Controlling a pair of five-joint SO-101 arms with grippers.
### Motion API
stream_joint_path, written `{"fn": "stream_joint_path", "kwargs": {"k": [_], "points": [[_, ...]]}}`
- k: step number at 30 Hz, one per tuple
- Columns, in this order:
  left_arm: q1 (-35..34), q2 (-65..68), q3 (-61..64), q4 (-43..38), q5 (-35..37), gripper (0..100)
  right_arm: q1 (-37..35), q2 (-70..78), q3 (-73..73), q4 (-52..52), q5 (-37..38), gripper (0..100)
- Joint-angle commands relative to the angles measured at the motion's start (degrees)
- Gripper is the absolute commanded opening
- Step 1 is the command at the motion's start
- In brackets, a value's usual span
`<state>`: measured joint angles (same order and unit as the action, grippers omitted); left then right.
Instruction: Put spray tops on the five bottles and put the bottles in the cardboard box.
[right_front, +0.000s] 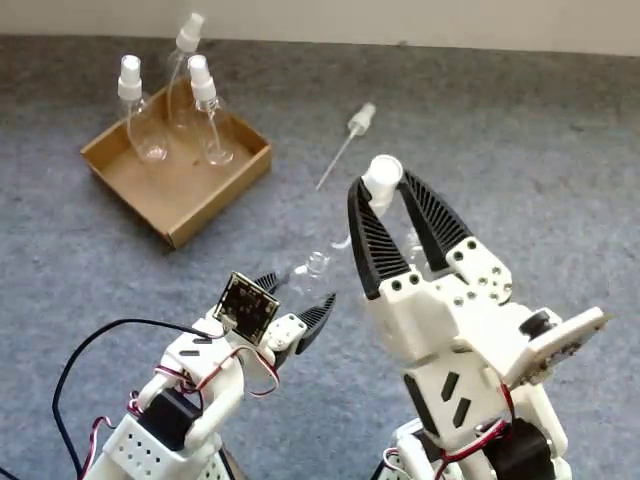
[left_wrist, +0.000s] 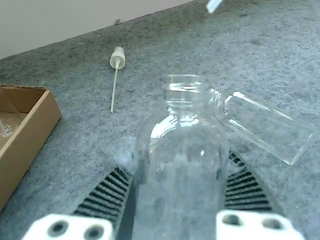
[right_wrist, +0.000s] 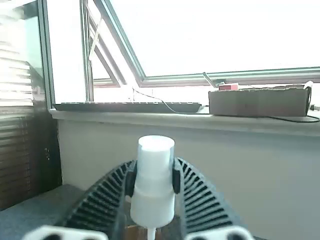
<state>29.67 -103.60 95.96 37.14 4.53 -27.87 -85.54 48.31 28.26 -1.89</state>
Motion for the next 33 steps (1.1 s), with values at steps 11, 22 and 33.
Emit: {"fn": "stream_joint_path", "kwargs": {"k": [11, 22, 33], "points": [[0.3, -1.1, 1.1, -0.3, 0.0, 3, -9.8, -0.4, 5.0, -2.6, 0.7, 0.7], [0.8, -1.2, 1.1, -7.5, 0.3, 3, -0.6, -0.5, 4.4, -6.4, 0.8, 0.7], [0.9, -1.2, 1.1, -10.2, 0.3, 3, -0.5, -0.5, 4.2, -11.1, 0.8, 0.7]]}}
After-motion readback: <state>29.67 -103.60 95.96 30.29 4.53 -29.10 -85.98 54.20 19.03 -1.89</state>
